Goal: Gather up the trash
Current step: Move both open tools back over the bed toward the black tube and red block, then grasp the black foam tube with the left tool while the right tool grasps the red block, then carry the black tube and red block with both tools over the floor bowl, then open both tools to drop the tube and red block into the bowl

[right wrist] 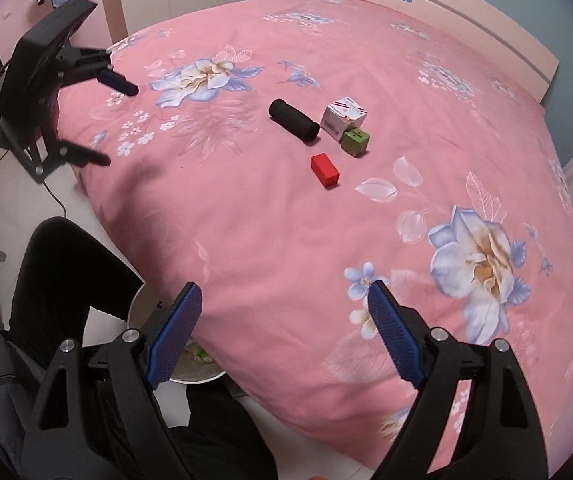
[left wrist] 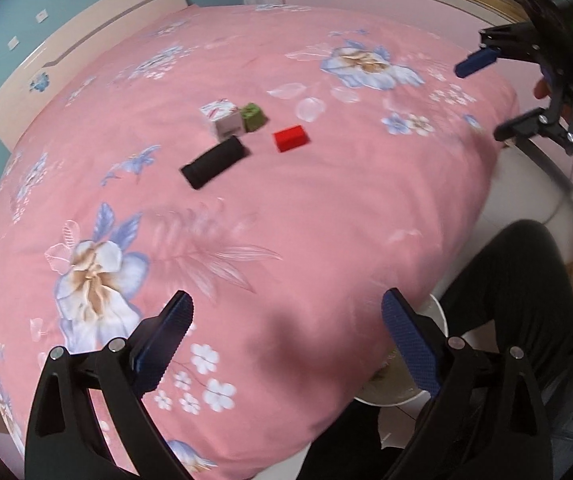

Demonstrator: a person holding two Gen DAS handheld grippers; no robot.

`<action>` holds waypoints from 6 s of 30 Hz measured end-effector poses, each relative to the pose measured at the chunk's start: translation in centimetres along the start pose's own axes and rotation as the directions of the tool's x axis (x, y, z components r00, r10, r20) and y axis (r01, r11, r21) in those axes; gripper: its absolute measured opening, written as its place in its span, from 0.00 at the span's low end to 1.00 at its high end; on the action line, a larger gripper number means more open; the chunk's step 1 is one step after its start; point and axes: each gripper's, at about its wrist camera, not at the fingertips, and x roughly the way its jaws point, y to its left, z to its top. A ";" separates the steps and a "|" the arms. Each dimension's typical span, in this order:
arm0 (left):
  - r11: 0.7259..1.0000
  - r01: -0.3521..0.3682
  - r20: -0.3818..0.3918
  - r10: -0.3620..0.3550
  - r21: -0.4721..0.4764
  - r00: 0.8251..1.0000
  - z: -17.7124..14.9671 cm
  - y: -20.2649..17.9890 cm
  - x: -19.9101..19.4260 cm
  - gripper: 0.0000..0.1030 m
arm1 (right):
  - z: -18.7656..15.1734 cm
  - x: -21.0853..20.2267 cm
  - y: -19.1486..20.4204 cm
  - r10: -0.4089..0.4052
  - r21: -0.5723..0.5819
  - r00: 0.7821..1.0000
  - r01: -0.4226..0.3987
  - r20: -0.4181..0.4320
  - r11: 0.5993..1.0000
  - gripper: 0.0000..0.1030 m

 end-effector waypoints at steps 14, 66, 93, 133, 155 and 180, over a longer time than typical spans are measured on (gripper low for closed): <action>0.992 0.063 0.028 -0.067 0.109 0.997 3.5 4.5 2.0 0.94 | 2.7 3.4 -2.5 -0.014 -0.082 0.999 0.010 -0.040 0.997 0.81; 0.917 0.271 -0.135 -0.241 0.293 0.961 13.3 8.5 18.9 0.69 | 12.1 20.5 -6.5 0.117 -0.134 0.970 -0.147 -0.213 0.980 0.48; 0.952 0.218 -0.125 -0.194 0.213 0.973 13.6 10.3 20.4 0.43 | 12.6 20.8 -5.9 0.118 -0.128 0.962 -0.153 -0.245 0.980 0.20; 0.956 0.146 -0.030 -0.143 0.254 0.989 -4.0 -2.3 -2.6 0.42 | 2.4 4.6 9.5 0.057 -0.217 0.976 -0.103 -0.208 0.971 0.20; 0.919 0.211 -0.069 -0.199 0.333 0.978 -7.9 -10.8 -3.0 0.42 | -3.8 4.5 16.5 0.088 -0.272 0.966 -0.156 -0.244 0.950 0.20; 0.882 0.337 -0.187 -0.288 0.330 0.939 -9.7 -14.9 5.2 0.43 | -6.1 9.2 16.7 0.127 -0.233 0.943 -0.204 -0.308 0.951 0.20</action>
